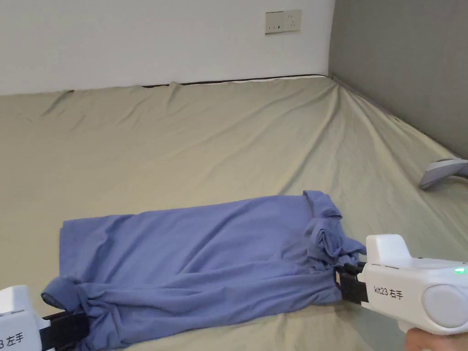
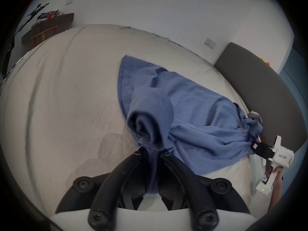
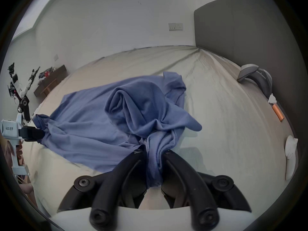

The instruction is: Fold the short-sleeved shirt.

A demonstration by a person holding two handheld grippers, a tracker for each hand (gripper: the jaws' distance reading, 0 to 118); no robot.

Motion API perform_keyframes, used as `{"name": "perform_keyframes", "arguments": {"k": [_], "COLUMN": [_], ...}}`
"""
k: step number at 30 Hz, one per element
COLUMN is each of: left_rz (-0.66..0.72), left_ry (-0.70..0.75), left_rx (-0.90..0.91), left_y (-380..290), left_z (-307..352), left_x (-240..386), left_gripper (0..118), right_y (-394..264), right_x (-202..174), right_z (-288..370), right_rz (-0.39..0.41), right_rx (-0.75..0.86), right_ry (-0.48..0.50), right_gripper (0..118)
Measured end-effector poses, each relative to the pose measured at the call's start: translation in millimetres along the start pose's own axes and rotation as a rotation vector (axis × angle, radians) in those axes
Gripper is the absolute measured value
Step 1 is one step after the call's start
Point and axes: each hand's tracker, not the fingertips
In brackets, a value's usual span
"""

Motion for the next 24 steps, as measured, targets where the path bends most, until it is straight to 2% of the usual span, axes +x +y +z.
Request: {"name": "perform_keyframes", "arguments": {"k": [3, 7, 9, 12, 14, 17, 19, 20, 22, 23, 24], "left_rz": [-0.008, 0.008, -0.029, 0.006, 0.011, 0.03, 0.054, 0.067, 0.087, 0.093, 0.079], "left_ry": [-0.02, -0.031, -0.012, 0.029, 0.023, 0.023, 0.043, 0.05, 0.06, 0.003, -0.017], "left_rx": [0.016, 0.048, 0.062, 0.034, 0.032, 0.007, -0.018, -0.013, 0.004, 0.037, 0.032], "left_y": [-2, -15, -31, -59, -80, -106, -117, -121, -125, -124, -122], "left_z": [24, 57, 74, 88, 96, 90, 76, 71, 70, 75, 80], "left_x": [-1, -4, -4, -11, -16, -19, -24, -25, -27, -23, -21], "left_gripper": [11, 11, 11, 11, 11, 11, 11, 13, 37, 64, 88], "right_y": [-7, -25, -38, -66, -85, -105, -113, -116, -117, -115, -114], "right_x": [-1, -10, -19, -22, -19, -19, -23, -24, -22, -24, -23], "right_z": [37, 90, 117, 144, 148, 137, 124, 119, 112, 114, 120], "right_rz": [-0.034, -0.032, -0.018, -0.052, -0.089, -0.075, -0.032, -0.029, -0.022, -0.015, 0.001], "right_rx": [0.051, 0.092, 0.101, 0.071, 0.036, -0.036, -0.058, -0.055, -0.085, -0.088, -0.082], "right_ry": [0.041, 0.025, 0.024, 0.01, -0.002, -0.015, -0.057, -0.061, -0.082, -0.096, -0.106], "right_gripper": [12, 12, 12, 12, 12, 13, 15, 31, 81, 98, 98]}}
